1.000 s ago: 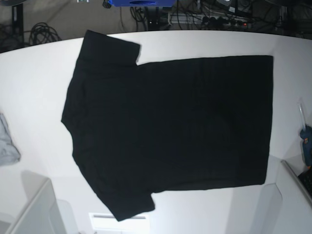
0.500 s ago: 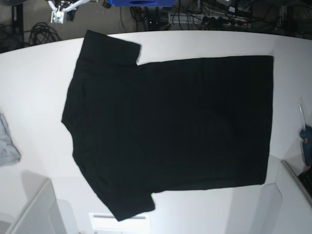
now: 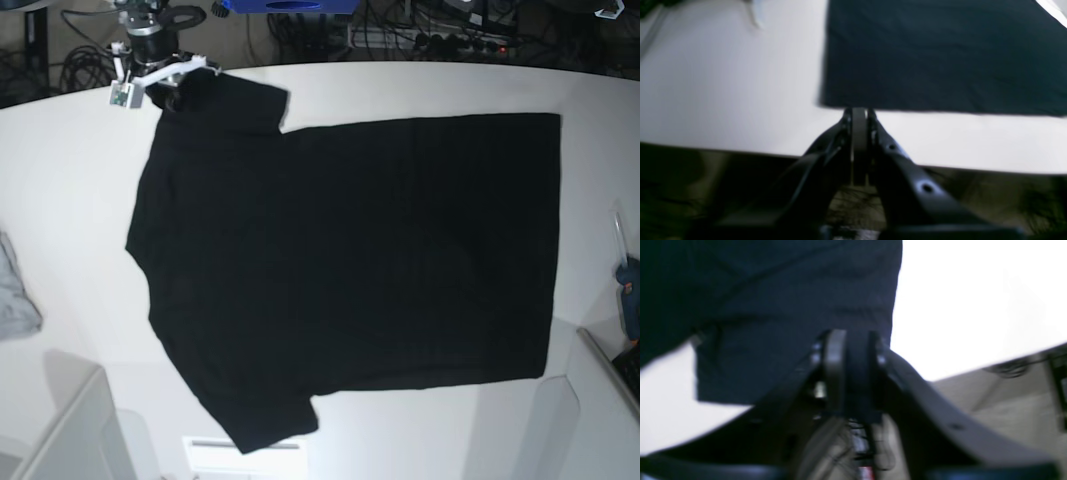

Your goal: Fold the T-shirt properly

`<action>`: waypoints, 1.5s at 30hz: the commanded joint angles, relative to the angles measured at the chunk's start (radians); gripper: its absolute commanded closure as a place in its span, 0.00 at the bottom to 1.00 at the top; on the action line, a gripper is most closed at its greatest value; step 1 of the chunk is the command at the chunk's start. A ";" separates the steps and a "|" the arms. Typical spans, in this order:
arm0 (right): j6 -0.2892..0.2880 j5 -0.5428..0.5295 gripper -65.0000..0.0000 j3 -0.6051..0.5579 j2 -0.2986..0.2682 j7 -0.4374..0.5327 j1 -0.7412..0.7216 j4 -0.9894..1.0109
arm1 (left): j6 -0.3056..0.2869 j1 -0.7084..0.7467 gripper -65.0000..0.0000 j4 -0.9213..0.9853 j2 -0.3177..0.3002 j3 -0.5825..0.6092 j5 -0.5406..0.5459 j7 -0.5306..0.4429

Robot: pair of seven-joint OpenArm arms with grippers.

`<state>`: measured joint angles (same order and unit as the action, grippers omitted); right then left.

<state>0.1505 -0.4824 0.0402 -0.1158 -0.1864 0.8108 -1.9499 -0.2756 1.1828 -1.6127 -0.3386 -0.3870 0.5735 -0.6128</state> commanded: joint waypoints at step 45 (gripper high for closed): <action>-0.081 -0.510 0.36 0.051 -0.137 -0.198 -0.218 0.206 | -0.393 -0.406 0.52 0.025 0.123 -0.471 0.286 0.855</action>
<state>0.0601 -0.9955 0.0864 -0.2459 -0.3653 0.5854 -1.7405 -0.6586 0.7620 -1.5776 -0.2077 -0.8520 0.8421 0.2623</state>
